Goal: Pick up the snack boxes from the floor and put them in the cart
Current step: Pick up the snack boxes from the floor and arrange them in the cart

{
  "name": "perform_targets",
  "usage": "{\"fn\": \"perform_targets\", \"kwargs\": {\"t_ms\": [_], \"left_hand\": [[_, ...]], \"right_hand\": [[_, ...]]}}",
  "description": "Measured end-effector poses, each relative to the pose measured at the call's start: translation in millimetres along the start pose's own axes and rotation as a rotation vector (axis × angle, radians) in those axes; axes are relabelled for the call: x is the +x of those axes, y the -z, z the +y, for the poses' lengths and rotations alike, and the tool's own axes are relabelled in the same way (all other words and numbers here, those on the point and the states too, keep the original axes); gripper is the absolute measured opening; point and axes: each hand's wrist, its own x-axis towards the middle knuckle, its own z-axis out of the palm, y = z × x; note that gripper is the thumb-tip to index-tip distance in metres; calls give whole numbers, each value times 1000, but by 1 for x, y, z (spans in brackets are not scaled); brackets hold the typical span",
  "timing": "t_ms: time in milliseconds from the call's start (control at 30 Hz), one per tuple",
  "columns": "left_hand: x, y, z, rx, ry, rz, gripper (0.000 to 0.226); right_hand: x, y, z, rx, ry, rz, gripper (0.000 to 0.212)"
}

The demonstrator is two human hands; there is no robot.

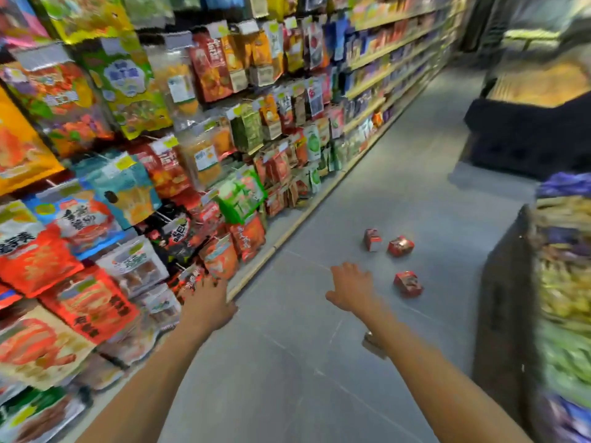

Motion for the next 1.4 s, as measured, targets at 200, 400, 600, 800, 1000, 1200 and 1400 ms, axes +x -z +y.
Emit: {"fn": "perform_targets", "kwargs": {"t_ms": [200,400,600,800,1000,1200,1400], "left_hand": [[99,9,84,36,-197,0,56],[220,26,159,-23,-331,14,55],[343,59,208,-72,-423,-44,57],[439,76,237,-40,-465,-95,53],[523,79,276,-8,-487,-163,56],[621,92,346,24,-523,-196,55],[716,121,430,86,-566,-195,58]], "right_hand": [[45,-1,71,12,-170,-25,58],[126,17,124,-5,-297,-47,61],[227,41,170,-1,-401,-69,53],[319,62,205,42,-468,-113,55],[399,70,237,86,-494,-139,60],[488,81,296,164,-529,-129,54],[586,96,365,240,-581,-137,59]]}}
